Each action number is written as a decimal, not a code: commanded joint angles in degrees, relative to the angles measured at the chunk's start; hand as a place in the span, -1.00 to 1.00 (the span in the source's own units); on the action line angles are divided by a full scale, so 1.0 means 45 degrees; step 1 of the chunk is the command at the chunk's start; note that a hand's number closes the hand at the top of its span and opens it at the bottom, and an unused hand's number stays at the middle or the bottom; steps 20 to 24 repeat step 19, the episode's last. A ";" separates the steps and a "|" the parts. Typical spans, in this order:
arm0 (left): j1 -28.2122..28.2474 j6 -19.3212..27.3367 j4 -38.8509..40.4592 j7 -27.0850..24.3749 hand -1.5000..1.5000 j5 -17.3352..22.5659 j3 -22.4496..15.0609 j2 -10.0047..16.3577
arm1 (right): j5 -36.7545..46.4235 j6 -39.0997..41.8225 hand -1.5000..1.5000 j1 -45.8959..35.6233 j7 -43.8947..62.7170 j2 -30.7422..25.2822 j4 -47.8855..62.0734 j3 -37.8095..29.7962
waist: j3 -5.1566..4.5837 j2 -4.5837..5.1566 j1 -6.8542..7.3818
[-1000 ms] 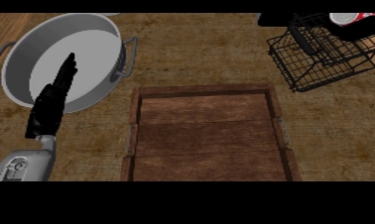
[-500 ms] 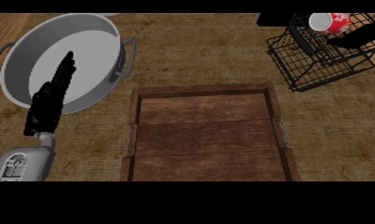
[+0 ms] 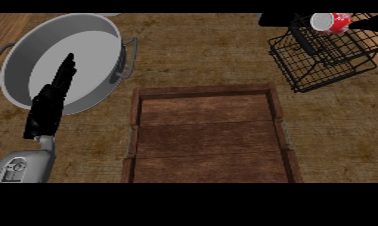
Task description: Pick the can from the tray and place it in the tiered basket
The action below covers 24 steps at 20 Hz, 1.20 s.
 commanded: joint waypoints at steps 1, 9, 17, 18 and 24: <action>0.0538 0.0182 0.0275 -0.0652 0.00 -0.0161 0.0054 -0.0233 | -0.0695 0.0135 -1.00 0.0122 0.0586 -0.0664 -0.0707 -0.0791 | -0.0015 -0.0086 -0.0213; 0.0125 0.0041 -0.0308 0.0221 0.00 -0.0328 -0.0230 -0.0375 | -0.1545 0.3080 -1.00 -0.0120 0.0551 -0.3891 0.2425 -0.2187 | 0.0016 0.0073 0.0088; -0.0108 0.0109 -0.0234 0.0189 0.00 -0.0318 0.0103 -0.0352 | -0.2315 0.4748 -1.00 0.1991 -0.2431 -0.5795 0.4094 -0.3300 | 0.0039 0.0075 0.0029; -0.0116 -0.0253 0.0205 -0.0260 0.00 -0.0008 0.0512 0.0029 | -0.2345 0.5551 -1.00 0.2238 -0.2758 -0.6412 0.4276 -0.3339 | 0.0039 0.0094 -0.0003; 0.0407 -0.0324 -0.0244 -0.0505 0.00 -0.0132 0.0215 -0.0054 | -0.2340 0.5150 -1.00 0.2661 -0.3481 -0.6174 0.4519 -0.3436 | 0.0058 0.0118 0.0135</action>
